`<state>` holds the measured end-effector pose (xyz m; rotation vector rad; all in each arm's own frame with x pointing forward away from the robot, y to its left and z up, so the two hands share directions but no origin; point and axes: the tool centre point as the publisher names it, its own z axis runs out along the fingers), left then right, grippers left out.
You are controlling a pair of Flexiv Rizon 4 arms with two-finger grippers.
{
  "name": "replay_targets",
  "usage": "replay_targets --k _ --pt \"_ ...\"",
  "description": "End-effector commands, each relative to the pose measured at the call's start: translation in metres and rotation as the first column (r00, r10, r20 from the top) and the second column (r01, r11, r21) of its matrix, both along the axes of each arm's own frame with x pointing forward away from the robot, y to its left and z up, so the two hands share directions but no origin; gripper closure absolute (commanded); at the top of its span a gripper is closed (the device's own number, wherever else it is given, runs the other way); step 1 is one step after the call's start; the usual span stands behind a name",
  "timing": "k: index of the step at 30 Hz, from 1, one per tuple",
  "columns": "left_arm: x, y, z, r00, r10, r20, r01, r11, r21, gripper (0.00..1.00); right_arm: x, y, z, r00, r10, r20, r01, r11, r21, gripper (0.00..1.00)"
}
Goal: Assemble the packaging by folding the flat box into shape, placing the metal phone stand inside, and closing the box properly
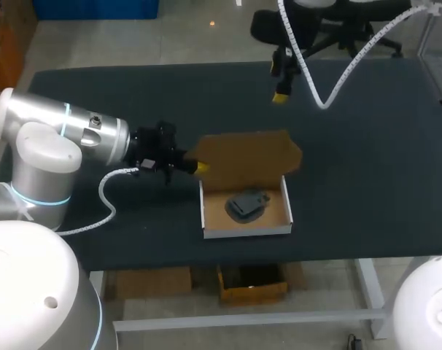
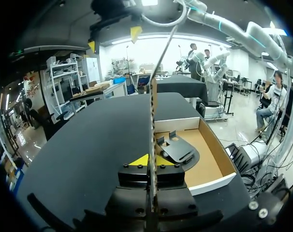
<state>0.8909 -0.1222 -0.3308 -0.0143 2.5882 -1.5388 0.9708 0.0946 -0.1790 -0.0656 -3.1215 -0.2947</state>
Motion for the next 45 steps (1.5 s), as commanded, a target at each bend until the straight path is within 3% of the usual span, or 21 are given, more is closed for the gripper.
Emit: replay_targets --k 1,10,11,12,13,18,21,22,23,24,26,29,45 --pt "0.000 0.000 -0.002 1.000 0.001 0.002 0.000 1.000 -0.003 1.00 0.011 0.009 0.002 1.000 0.003 -0.019 -0.004 0.998 -0.064 0.00" --pt "0.000 0.000 -0.002 1.000 0.001 0.002 0.000 1.000 -0.003 1.00 0.016 0.025 -0.003 0.998 0.053 0.018 -0.051 0.994 -0.097 0.00" --pt "0.000 0.000 -0.002 1.000 0.001 0.002 0.000 1.000 -0.003 1.00 0.016 0.028 -0.004 0.998 0.061 0.020 -0.058 0.994 -0.097 0.08" --pt "0.000 0.000 -0.002 1.000 0.001 0.002 0.000 1.000 -0.003 1.00 0.015 0.031 -0.005 0.998 0.067 0.020 -0.065 0.993 -0.098 0.24" --pt "0.000 0.000 -0.002 1.000 0.001 0.002 0.000 1.000 -0.003 1.00 0.014 0.034 -0.006 0.997 0.072 0.022 -0.069 0.991 -0.116 0.29" --pt "0.000 0.000 -0.002 1.000 0.001 0.002 0.000 1.000 -0.003 1.00 0.007 0.048 -0.010 0.996 0.091 0.026 -0.087 0.987 -0.134 0.21" --pt "0.000 0.000 -0.002 1.000 0.001 0.002 0.000 1.000 -0.003 1.00 0.002 0.054 -0.013 0.995 0.100 0.028 -0.095 0.986 -0.140 0.25" --pt "0.000 0.000 -0.002 1.000 0.001 0.002 0.000 1.000 -0.003 1.00 0.000 0.056 -0.015 0.995 0.101 0.028 -0.096 0.986 -0.140 0.28" --pt "0.000 0.000 -0.002 1.000 0.001 0.002 0.000 1.000 -0.003 1.00 -0.002 0.058 -0.016 0.994 0.102 0.028 -0.097 0.985 -0.142 0.44" --pt "0.000 0.000 -0.002 1.000 0.001 0.002 0.000 1.000 -0.003 1.00 -0.004 0.060 -0.017 0.994 0.104 0.028 -0.099 0.984 -0.145 0.52" --pt "0.000 0.000 -0.002 1.000 0.001 0.002 0.000 1.000 -0.003 1.00 -0.008 0.063 -0.018 0.994 0.107 0.028 -0.102 0.984 -0.149 0.51" --pt "0.000 0.000 -0.002 1.000 0.001 0.002 0.000 1.000 -0.003 1.00 -0.013 0.067 -0.020 0.994 0.109 0.029 -0.103 0.981 -0.161 0.58" --pt "0.000 0.000 -0.002 1.000 0.001 0.002 0.000 1.000 -0.003 1.00 -0.040 0.077 -0.038 0.992 0.127 -0.001 -0.126 0.977 -0.175 0.63"
